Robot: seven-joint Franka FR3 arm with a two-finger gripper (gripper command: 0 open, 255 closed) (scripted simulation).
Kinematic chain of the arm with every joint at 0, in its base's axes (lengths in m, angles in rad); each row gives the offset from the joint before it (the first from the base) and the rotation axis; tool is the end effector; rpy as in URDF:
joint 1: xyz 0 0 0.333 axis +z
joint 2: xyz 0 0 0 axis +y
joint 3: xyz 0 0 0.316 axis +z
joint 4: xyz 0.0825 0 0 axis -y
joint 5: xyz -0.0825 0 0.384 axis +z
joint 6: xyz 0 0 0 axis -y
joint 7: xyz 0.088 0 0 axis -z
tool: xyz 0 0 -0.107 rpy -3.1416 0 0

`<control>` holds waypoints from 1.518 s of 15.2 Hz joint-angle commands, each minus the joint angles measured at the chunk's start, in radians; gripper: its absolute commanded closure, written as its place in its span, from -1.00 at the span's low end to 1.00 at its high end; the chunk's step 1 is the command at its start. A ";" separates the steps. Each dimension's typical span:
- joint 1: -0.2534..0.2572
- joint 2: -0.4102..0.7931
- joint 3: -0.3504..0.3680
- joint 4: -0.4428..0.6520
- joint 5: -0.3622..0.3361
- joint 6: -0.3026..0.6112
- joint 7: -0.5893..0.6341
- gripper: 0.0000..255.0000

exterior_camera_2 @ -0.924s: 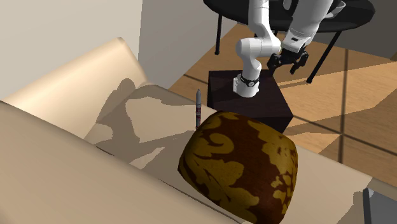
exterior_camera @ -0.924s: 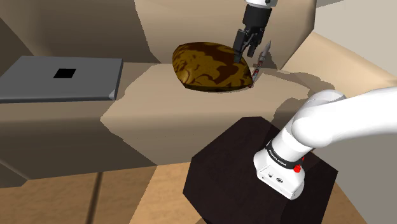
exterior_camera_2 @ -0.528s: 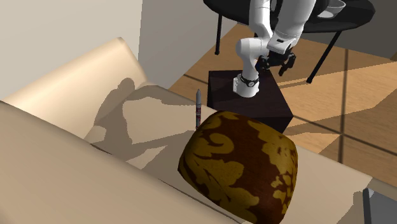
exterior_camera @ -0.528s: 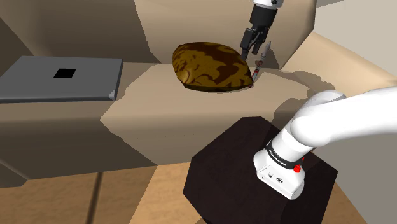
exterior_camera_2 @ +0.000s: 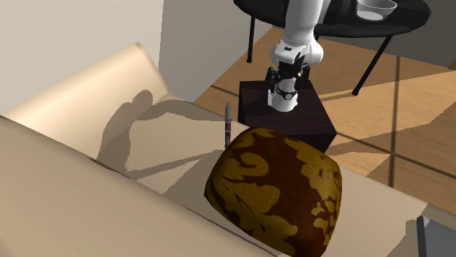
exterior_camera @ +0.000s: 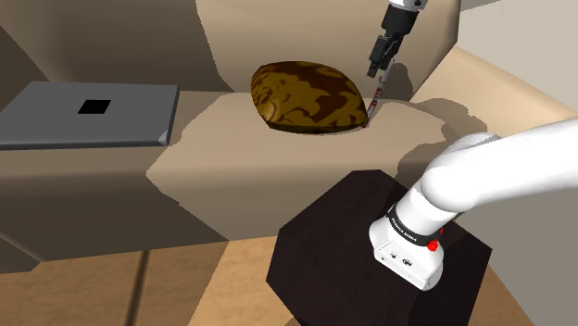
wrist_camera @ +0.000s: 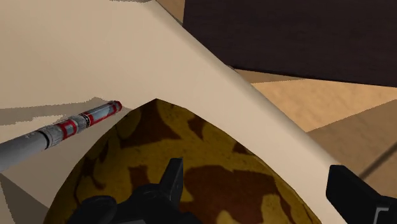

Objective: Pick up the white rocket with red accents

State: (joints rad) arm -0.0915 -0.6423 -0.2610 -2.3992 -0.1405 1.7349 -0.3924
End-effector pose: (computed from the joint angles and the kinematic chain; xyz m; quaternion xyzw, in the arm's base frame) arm 0.3294 -0.1480 0.5272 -0.9980 -0.0593 0.0141 0.0142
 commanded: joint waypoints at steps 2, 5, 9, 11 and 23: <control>-0.012 0.050 -0.069 0.039 -0.025 0.033 -0.090 -1.00; -0.016 0.114 -0.139 0.092 -0.036 0.066 -0.181 -1.00; -0.012 0.217 -0.234 0.181 -0.025 0.107 -0.307 -1.00; -0.007 0.276 -0.283 0.233 -0.007 0.124 -0.374 -1.00; 0.003 0.449 -0.403 0.290 0.082 0.244 -0.552 -1.00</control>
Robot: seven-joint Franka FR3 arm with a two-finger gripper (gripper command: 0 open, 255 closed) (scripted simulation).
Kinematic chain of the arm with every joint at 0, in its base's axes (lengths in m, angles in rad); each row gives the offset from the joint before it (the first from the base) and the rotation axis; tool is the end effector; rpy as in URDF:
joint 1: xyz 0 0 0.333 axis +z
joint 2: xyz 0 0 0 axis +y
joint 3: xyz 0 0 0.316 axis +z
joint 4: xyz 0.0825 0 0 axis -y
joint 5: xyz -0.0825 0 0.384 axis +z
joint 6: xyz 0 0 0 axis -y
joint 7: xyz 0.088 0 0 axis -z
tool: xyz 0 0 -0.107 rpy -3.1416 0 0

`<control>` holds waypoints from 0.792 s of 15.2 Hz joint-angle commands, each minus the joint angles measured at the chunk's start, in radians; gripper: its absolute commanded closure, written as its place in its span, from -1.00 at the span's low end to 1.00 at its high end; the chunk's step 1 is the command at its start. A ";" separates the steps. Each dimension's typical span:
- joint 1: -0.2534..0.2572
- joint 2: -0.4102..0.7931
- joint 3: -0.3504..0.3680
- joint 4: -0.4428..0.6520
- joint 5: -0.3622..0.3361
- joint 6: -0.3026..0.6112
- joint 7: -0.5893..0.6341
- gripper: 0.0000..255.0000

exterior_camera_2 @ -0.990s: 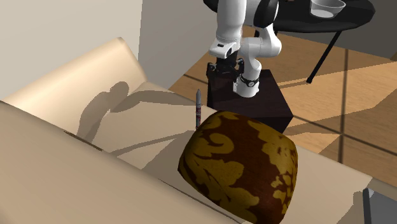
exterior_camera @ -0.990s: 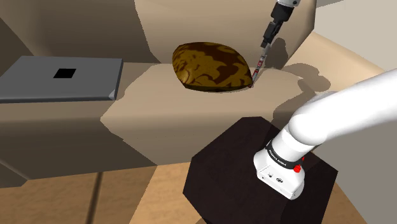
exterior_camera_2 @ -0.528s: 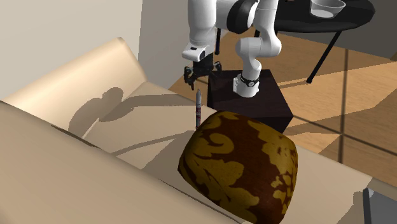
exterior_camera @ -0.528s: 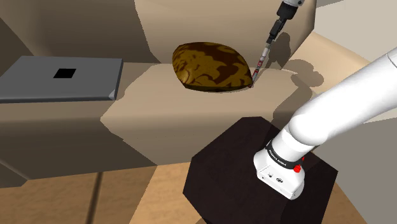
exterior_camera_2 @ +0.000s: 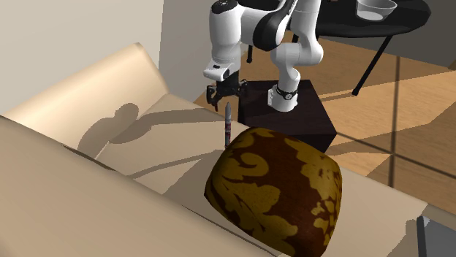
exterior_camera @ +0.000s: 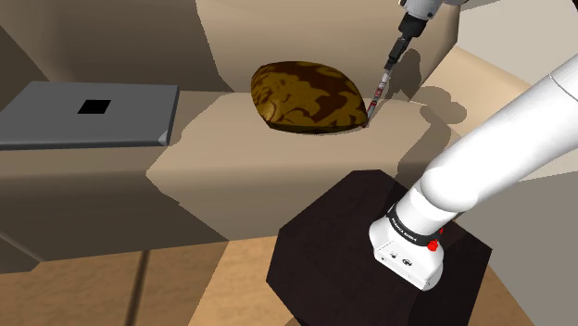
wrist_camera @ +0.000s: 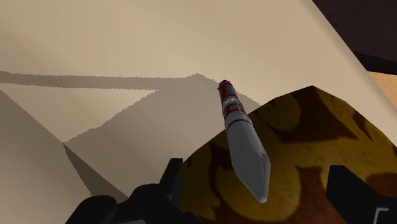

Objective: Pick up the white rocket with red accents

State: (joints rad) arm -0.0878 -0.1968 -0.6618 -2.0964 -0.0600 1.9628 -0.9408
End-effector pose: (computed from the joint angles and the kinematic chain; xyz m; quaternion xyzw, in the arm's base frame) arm 0.3616 -0.3613 0.4897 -0.9933 -0.1105 -0.0320 0.0128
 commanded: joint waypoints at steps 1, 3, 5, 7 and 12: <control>-0.001 0.005 -0.004 -0.019 0.003 0.024 -0.005 -1.00; -0.001 0.004 -0.003 -0.022 0.001 0.025 -0.004 1.00; -0.001 0.003 -0.003 -0.023 0.001 0.026 -0.003 1.00; -0.001 0.003 -0.002 -0.023 0.001 0.026 -0.003 1.00; -0.001 0.005 -0.004 -0.019 0.003 0.024 -0.005 1.00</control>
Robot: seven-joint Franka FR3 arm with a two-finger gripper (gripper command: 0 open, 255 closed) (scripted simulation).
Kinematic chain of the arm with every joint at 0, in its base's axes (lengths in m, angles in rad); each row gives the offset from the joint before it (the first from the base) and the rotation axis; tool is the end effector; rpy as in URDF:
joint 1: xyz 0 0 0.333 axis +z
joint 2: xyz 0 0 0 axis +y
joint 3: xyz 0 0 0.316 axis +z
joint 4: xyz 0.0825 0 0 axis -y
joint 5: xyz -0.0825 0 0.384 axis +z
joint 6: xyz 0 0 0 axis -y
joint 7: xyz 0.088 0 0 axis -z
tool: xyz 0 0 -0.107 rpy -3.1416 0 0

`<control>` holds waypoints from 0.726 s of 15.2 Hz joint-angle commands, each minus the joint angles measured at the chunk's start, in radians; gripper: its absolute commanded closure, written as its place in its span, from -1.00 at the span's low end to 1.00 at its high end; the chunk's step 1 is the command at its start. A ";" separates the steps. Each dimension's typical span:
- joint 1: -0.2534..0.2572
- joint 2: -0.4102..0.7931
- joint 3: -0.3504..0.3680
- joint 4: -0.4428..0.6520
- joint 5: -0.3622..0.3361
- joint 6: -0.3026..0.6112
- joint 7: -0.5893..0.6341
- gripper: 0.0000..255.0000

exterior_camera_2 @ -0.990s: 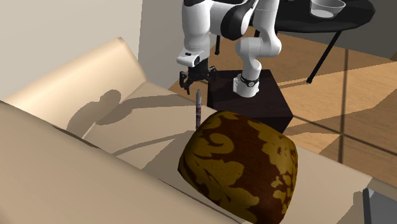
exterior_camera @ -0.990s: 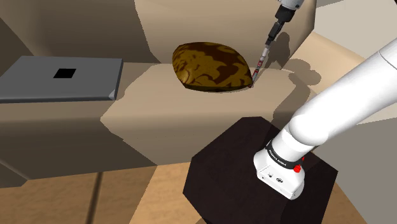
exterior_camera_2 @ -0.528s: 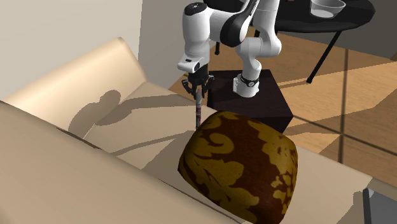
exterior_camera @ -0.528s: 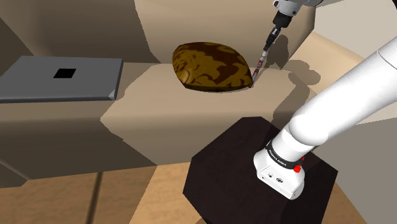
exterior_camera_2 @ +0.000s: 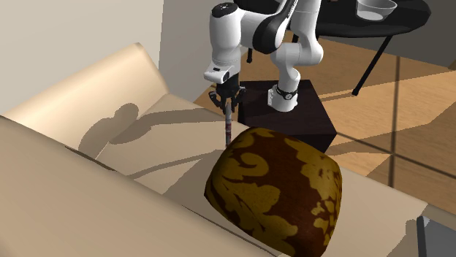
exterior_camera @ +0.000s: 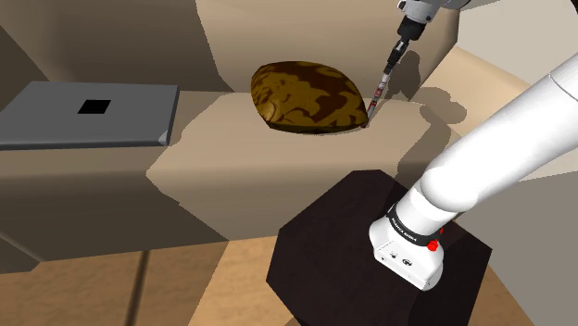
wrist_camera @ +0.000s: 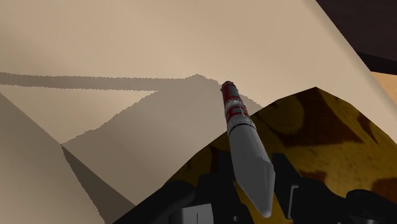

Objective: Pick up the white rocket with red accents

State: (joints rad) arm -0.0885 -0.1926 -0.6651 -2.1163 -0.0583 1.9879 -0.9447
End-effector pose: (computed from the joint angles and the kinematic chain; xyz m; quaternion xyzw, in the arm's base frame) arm 0.3610 -0.3615 0.4807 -0.9933 -0.1105 -0.0326 0.0121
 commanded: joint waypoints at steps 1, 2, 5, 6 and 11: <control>0.000 -0.002 0.002 0.012 -0.001 -0.015 0.002 1.00; 0.000 -0.006 0.003 0.023 -0.003 -0.028 0.004 1.00; 0.001 -0.014 0.008 0.056 -0.006 -0.069 0.009 1.00; 0.001 -0.016 0.010 0.068 -0.007 -0.082 0.010 1.00; 0.003 -0.023 0.016 0.129 -0.009 -0.149 0.016 1.00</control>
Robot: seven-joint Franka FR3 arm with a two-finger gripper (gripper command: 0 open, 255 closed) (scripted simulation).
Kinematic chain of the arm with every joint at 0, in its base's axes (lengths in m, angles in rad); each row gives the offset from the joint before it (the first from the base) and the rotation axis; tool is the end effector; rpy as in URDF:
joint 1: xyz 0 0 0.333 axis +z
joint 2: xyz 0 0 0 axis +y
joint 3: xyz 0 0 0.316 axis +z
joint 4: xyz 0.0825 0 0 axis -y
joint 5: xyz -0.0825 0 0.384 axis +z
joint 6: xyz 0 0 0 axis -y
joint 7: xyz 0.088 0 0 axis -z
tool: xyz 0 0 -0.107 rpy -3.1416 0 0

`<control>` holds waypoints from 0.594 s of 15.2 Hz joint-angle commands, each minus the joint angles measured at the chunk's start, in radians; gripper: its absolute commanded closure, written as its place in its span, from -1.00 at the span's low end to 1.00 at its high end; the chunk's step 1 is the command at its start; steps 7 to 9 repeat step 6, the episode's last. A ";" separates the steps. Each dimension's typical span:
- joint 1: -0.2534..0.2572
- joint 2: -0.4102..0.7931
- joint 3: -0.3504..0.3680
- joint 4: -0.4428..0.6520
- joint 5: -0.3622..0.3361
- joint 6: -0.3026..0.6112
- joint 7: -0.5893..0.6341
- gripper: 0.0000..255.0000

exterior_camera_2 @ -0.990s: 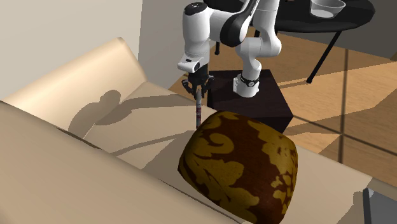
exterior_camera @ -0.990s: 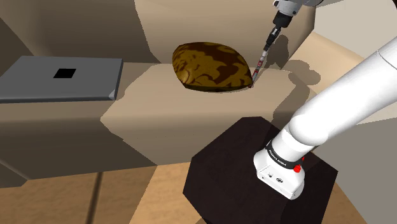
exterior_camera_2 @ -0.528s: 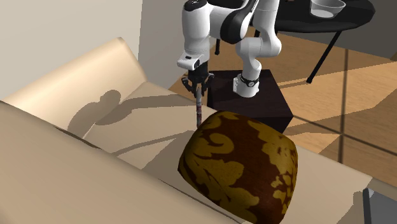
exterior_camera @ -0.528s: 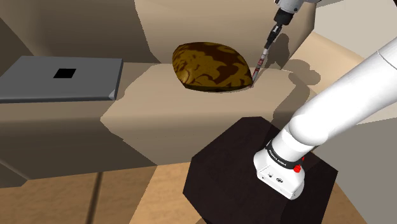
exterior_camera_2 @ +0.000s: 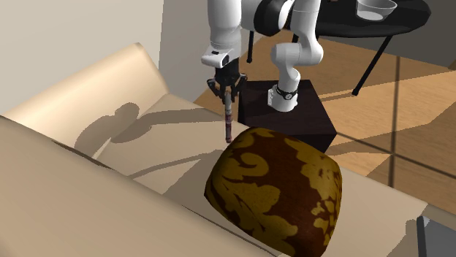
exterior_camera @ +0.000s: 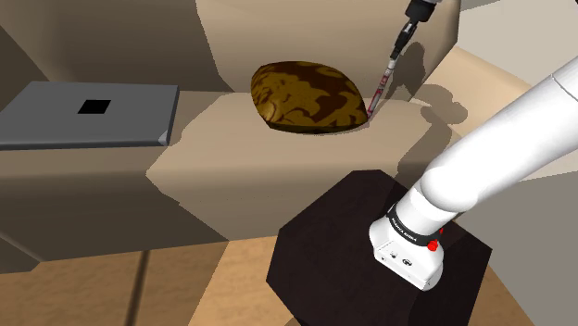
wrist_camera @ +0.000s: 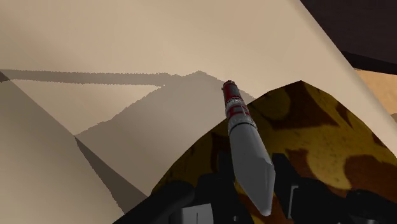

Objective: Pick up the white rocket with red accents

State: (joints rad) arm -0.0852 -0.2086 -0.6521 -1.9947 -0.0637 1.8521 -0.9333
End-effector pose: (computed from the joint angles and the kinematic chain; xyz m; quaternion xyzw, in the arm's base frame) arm 0.3623 -0.3629 0.5335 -0.9933 -0.1107 -0.0323 0.0125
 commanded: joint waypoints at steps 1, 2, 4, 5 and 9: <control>0.000 -0.008 0.004 0.020 -0.004 -0.027 0.005 1.00; 0.001 -0.008 0.005 0.033 -0.004 -0.040 0.005 1.00; 0.002 -0.008 0.007 0.060 -0.003 -0.067 0.006 1.00; 0.002 -0.008 0.007 0.062 -0.003 -0.069 0.006 1.00; 0.002 -0.008 0.007 0.062 -0.003 -0.069 0.006 1.00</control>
